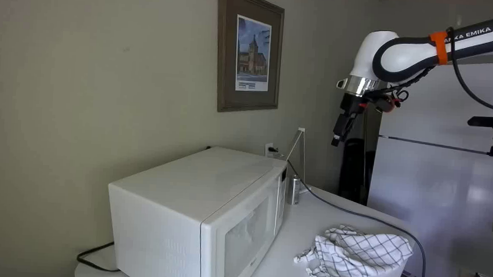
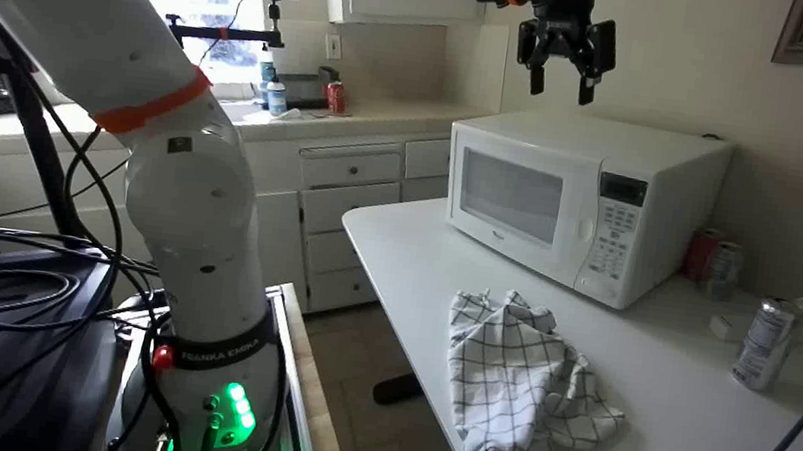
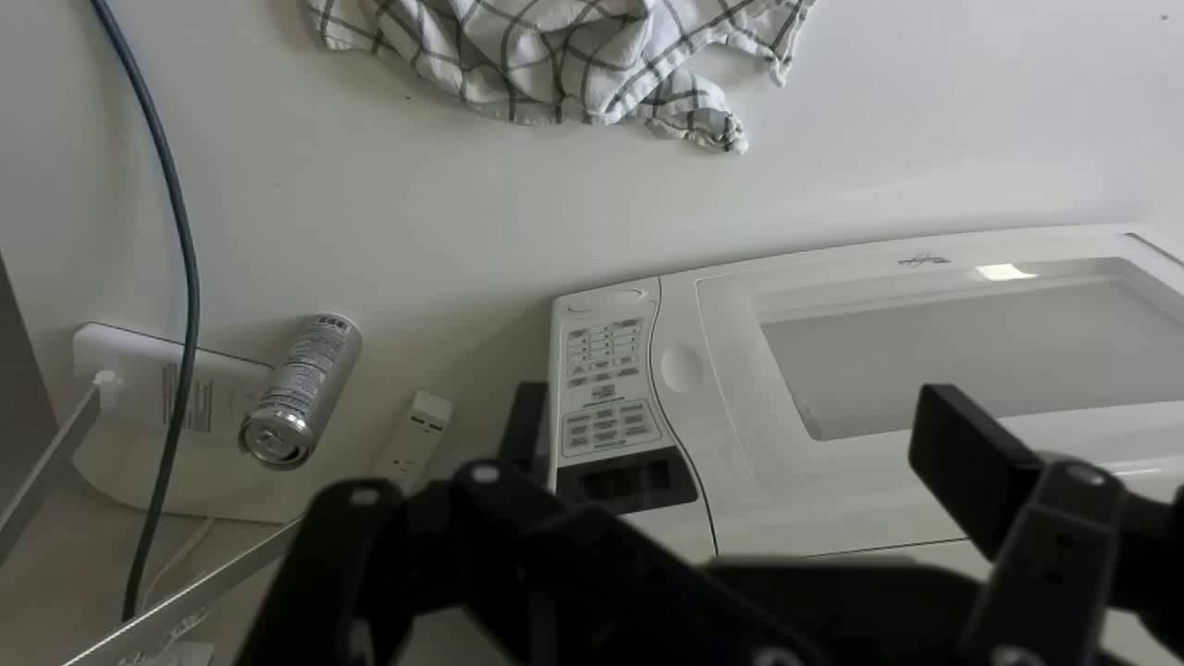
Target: Lift the towel and use it to wipe the microwave
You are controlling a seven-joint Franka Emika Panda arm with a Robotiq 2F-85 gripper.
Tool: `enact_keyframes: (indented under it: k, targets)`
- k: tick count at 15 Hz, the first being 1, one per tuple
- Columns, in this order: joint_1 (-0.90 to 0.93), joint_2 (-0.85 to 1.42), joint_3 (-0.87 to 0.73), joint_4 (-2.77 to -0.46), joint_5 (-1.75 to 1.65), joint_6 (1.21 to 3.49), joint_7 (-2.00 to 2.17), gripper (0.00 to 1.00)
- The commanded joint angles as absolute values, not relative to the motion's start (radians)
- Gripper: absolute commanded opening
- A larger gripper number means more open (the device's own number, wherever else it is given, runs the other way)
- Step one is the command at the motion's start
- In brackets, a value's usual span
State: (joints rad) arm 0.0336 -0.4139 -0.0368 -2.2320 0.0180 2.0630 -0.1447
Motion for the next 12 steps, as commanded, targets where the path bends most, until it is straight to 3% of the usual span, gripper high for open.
enact_keyframes:
  k: [1,7,12]
  targets:
    - [0.03,-0.413,-0.034,-2.23,0.019,2.061,-0.146,1.0]
    - [0.05,-0.4,-0.05,-2.24,0.062,2.066,-0.19,1.0]
    - [0.043,-0.308,-0.038,-2.391,0.085,2.192,-0.171,1.0]
